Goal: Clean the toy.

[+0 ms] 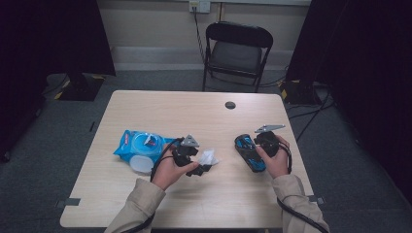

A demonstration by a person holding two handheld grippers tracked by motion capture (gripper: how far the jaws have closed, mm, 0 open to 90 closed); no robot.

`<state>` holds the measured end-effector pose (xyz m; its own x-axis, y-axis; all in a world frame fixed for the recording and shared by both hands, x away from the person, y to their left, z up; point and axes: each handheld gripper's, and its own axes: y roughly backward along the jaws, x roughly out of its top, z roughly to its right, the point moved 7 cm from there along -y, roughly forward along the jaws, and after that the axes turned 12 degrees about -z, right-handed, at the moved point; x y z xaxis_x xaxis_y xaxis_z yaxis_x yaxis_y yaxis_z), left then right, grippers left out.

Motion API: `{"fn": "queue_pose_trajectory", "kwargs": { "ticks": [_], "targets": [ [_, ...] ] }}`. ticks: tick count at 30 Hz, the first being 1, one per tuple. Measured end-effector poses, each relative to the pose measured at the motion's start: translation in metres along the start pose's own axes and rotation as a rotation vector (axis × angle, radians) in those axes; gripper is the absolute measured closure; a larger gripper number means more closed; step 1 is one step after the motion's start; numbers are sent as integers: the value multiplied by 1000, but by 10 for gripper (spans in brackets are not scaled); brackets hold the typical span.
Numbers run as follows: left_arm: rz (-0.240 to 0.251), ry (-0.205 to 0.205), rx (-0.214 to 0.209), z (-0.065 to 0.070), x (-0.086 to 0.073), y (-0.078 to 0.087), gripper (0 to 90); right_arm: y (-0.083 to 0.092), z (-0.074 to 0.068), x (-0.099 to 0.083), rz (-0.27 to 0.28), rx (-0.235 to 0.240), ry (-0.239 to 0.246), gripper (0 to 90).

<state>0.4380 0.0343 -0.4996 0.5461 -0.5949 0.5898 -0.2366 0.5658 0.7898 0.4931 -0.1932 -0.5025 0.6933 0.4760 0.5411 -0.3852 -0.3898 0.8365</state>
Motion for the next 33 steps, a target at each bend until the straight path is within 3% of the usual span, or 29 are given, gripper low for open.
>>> {"fn": "queue_pose_trajectory", "kwargs": {
  "ticks": [14, 23, 33],
  "targets": [
    [0, -1, -7, 1, -6, 10, 165, 8, -14, -8, 8, 39, 44, 152],
    [-2, -10, -46, 8, -13, 12, 167, 13, -21, -18, 16, 61, 52, 152],
    [-2, -10, -59, 9, -20, 12, 166, 18, -31, -28, 30, 88, 70, 154]
  ]
}}
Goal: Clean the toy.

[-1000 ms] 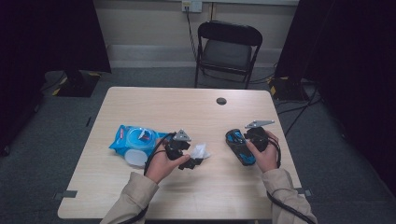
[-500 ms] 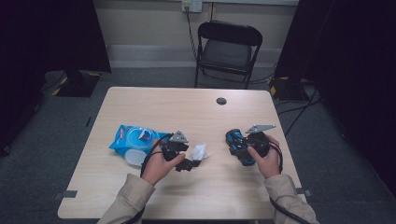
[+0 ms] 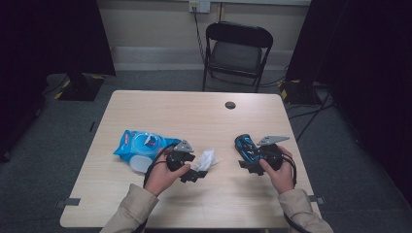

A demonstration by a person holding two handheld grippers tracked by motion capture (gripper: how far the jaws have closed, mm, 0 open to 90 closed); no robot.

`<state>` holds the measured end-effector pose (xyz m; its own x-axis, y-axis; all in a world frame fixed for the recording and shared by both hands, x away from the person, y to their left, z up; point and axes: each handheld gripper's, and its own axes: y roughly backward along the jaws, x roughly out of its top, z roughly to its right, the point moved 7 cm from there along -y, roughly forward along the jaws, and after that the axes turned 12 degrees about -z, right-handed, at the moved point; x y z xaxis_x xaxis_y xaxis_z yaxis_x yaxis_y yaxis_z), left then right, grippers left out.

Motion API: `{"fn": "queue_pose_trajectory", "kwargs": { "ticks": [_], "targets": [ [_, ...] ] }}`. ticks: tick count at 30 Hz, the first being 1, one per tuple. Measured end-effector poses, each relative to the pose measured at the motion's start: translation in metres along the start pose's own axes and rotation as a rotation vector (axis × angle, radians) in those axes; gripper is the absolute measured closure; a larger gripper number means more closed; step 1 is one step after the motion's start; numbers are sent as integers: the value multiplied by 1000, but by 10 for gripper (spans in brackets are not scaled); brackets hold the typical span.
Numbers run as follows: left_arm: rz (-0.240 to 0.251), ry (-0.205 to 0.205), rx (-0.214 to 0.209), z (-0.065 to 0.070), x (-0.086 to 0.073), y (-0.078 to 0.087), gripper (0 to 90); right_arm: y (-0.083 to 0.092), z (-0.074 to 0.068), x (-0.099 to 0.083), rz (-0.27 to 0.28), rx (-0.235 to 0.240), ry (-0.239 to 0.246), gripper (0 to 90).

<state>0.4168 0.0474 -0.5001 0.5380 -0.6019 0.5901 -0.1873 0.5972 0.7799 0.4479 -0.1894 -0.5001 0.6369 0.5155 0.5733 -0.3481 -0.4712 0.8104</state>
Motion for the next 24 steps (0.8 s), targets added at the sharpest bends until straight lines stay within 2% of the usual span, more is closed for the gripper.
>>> {"fn": "queue_pose_trajectory", "kwargs": {
  "ticks": [7, 10, 24],
  "targets": [
    [0, -2, -15, 2, -5, 1, 166, 2, -9, -3, 5, 14, 19, 153],
    [-4, -7, -19, 3, -7, 2, 166, 2, -13, -7, -6, 14, 44, 154],
    [1, -11, -21, 4, -16, 8, 166, 6, -25, -16, 2, 53, 56, 154]
  ]
}}
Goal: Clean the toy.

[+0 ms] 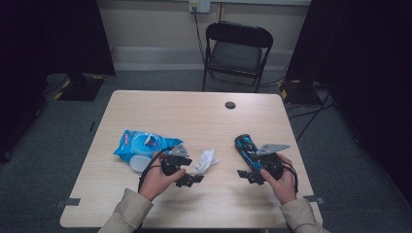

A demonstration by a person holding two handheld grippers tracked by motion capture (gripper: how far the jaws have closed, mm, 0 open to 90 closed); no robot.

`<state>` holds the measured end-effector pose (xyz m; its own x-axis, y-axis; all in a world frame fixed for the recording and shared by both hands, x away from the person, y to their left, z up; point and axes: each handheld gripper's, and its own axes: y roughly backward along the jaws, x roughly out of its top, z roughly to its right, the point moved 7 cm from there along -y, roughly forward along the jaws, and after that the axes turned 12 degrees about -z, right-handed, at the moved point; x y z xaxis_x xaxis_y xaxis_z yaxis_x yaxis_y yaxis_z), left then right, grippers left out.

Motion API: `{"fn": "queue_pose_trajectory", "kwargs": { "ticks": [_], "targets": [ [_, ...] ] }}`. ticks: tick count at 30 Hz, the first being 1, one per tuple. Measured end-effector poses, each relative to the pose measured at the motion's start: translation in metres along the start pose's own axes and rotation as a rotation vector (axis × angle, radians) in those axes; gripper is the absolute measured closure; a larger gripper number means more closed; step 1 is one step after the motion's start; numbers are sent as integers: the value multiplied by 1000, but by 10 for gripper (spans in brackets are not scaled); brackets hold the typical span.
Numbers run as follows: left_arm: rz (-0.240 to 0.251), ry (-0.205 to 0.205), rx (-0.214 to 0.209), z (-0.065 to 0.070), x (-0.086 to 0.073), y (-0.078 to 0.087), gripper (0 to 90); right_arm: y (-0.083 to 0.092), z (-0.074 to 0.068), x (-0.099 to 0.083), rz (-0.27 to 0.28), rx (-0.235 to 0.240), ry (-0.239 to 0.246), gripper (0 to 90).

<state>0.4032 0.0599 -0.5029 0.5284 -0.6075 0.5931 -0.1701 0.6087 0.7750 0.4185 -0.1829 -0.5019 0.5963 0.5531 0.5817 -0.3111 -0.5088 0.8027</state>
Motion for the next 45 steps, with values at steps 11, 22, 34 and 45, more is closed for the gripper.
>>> {"fn": "queue_pose_trajectory", "kwargs": {
  "ticks": [11, 22, 34, 45],
  "targets": [
    [-22, -4, -15, 2, -15, 1, 168, -4, -8, -10, 3, 36, 8, 154],
    [-23, 1, -20, 2, -31, 2, 168, -7, -12, -21, -6, 48, 15, 155],
    [-28, -8, -33, 5, -42, 6, 169, -5, -16, -29, -17, 67, 34, 157],
    [-14, 8, -40, 3, -48, 13, 170, -4, -15, -40, -33, 71, 39, 157]
  ]
}}
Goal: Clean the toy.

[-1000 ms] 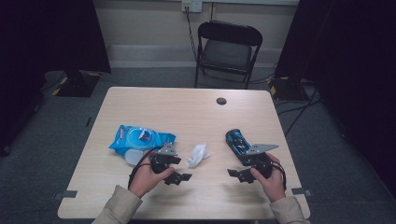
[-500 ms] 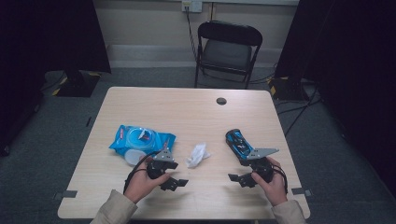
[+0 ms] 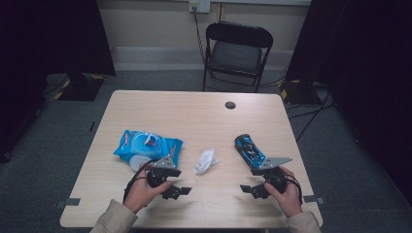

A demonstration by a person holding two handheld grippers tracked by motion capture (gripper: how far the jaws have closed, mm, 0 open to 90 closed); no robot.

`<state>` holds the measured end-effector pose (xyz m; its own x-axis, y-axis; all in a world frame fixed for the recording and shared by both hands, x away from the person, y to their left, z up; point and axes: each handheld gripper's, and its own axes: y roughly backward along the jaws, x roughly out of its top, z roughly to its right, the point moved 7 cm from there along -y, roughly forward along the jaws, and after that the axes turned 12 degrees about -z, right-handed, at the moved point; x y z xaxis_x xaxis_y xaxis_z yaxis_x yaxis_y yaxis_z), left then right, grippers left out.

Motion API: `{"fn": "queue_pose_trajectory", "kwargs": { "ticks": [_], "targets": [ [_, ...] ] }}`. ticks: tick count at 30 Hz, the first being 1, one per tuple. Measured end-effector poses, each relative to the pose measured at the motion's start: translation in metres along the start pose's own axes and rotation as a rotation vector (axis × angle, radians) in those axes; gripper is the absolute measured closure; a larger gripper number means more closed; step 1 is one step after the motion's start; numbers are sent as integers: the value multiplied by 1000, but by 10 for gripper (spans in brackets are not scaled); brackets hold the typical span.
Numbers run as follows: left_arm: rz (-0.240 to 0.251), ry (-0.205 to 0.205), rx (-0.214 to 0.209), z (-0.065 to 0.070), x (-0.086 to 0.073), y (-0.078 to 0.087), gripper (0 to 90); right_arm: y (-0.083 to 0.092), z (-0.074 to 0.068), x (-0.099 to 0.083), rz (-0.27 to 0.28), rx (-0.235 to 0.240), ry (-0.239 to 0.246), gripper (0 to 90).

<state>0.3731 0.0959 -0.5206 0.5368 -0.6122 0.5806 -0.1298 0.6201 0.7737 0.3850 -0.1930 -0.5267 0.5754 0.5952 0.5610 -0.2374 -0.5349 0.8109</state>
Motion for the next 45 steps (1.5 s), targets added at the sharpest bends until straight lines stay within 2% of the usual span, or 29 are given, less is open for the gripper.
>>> {"fn": "queue_pose_trajectory", "kwargs": {
  "ticks": [10, 33, 38, 45],
  "targets": [
    [1, -7, 1, -1, -7, 5, 174, 3, 2, -10, -5, 6, -7, 158],
    [-1, 17, 20, -11, -31, 19, 174, 8, 4, -25, -6, 12, 0, 156],
    [0, 27, 11, -12, -36, 20, 174, 8, 5, -29, -8, 10, 1, 156],
    [-12, 28, 31, -17, -44, 24, 174, 7, 6, -33, -18, 10, 2, 157]
  ]
}}
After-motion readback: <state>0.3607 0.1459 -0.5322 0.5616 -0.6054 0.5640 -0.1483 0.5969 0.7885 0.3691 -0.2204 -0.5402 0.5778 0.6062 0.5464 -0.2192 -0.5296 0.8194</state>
